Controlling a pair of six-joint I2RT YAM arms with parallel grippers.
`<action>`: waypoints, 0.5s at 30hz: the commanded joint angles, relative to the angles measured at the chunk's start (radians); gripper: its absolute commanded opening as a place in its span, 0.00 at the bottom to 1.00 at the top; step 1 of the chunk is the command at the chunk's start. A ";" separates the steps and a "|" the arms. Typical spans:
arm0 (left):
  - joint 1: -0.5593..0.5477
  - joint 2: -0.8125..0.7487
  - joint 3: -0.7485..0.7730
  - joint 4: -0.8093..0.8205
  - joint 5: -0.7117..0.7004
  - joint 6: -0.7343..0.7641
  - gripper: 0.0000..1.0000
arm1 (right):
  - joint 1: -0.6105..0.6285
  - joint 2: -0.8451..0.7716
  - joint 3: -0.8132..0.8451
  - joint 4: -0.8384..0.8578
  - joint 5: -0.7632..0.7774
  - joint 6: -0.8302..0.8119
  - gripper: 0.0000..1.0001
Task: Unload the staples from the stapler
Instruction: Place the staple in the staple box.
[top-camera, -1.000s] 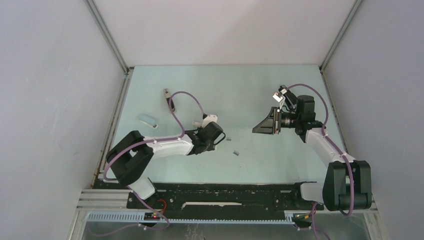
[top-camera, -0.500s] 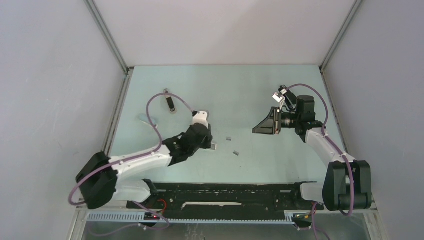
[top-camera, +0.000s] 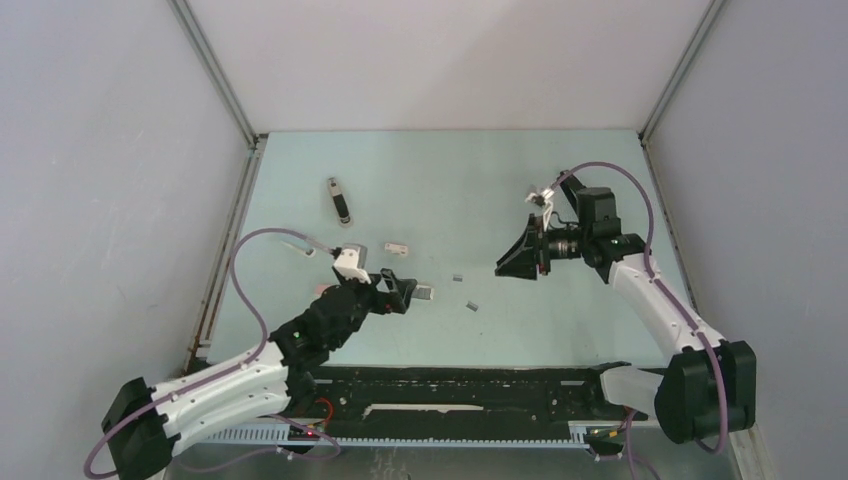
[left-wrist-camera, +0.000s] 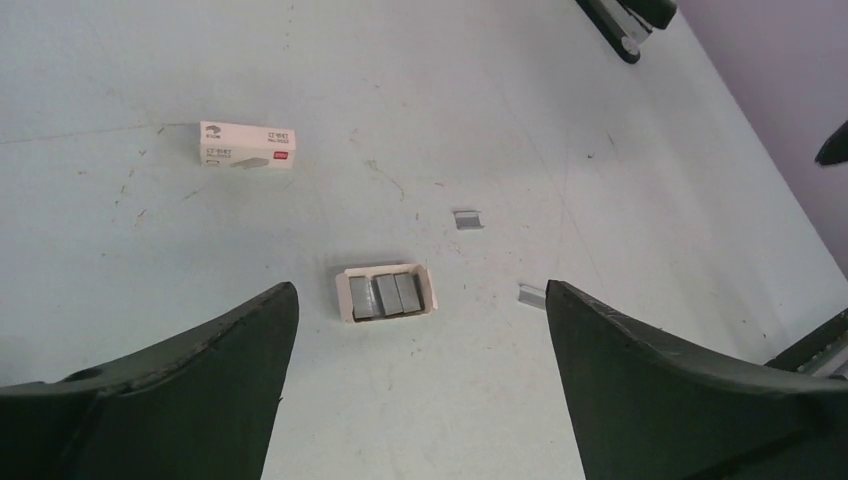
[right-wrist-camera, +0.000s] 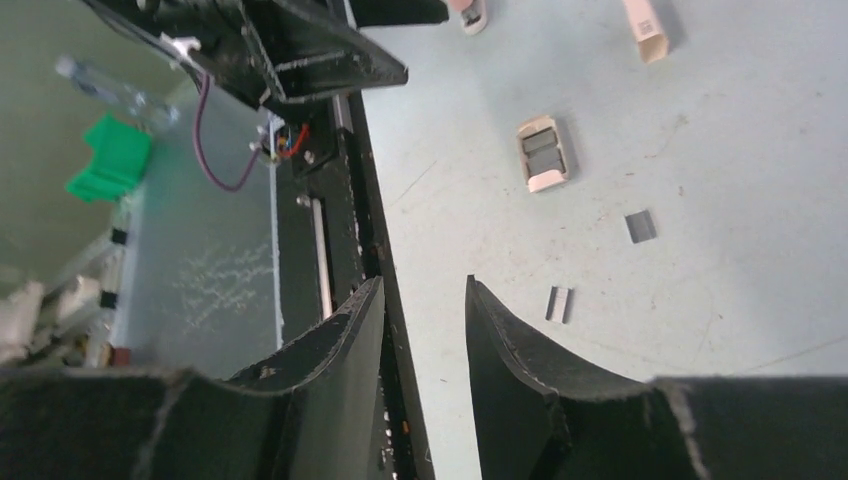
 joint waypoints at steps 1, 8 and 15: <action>0.002 -0.122 -0.093 0.042 -0.038 -0.012 1.00 | 0.123 -0.055 0.036 -0.136 0.172 -0.244 0.45; 0.011 -0.239 -0.161 0.044 -0.002 -0.030 1.00 | 0.381 -0.062 0.086 -0.201 0.445 -0.481 0.45; 0.012 -0.281 -0.213 0.064 0.015 -0.064 1.00 | 0.432 0.072 0.126 -0.248 0.547 -0.420 0.45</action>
